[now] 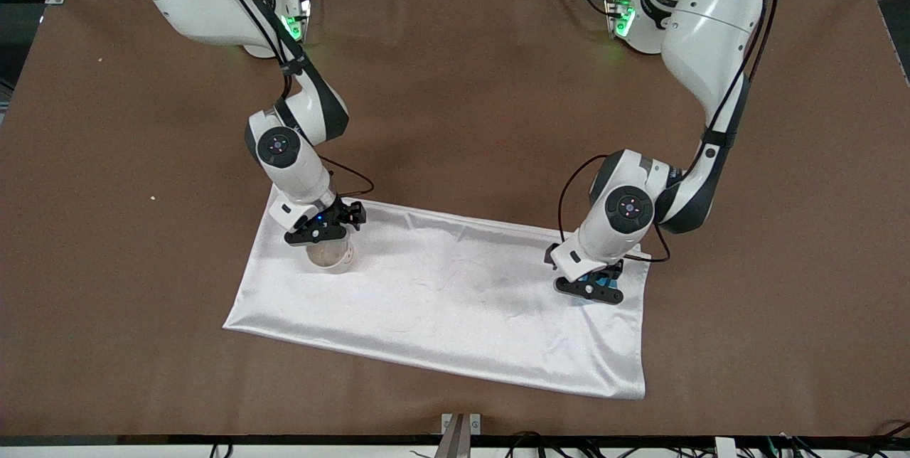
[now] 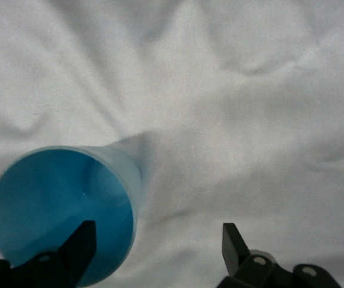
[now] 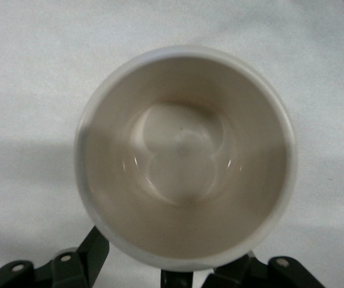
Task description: Place blue cup into white mug on table
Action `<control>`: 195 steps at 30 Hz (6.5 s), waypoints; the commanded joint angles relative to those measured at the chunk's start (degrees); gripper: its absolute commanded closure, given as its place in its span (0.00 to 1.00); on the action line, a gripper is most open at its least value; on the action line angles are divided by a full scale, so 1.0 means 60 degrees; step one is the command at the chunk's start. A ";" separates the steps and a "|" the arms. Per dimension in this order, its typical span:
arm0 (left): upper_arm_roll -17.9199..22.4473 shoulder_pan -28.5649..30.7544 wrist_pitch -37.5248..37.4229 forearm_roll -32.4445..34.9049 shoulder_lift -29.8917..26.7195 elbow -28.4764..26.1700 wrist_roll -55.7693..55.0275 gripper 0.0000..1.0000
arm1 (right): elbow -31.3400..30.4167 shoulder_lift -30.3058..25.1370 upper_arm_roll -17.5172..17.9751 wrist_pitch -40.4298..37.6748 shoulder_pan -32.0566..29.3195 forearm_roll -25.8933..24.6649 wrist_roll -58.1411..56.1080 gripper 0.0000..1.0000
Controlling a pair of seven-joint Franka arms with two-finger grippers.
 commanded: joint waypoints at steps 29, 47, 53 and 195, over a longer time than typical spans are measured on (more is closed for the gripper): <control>0.0129 0.0019 0.0094 0.0282 -0.0036 0.0252 0.0863 1.00 | 0.0032 -0.1099 0.0139 -0.1583 0.0865 -0.0291 0.1834 1.00; 0.0144 0.0121 -0.0417 0.0282 -0.0841 0.0223 0.0775 1.00 | 0.0032 -0.1437 0.0139 -0.2199 0.3487 -0.0291 0.5995 1.00; 0.0129 0.0121 -0.1252 0.0267 -0.1486 0.0194 0.0702 1.00 | -0.0012 -0.1422 0.0125 -0.2214 0.4132 -0.0305 0.6596 1.00; -0.1394 -0.4419 -0.3817 -0.0187 -0.1502 0.0868 -0.4381 1.00 | 0.0240 -0.3250 0.0139 -0.5598 -0.2795 0.0220 -0.2205 0.00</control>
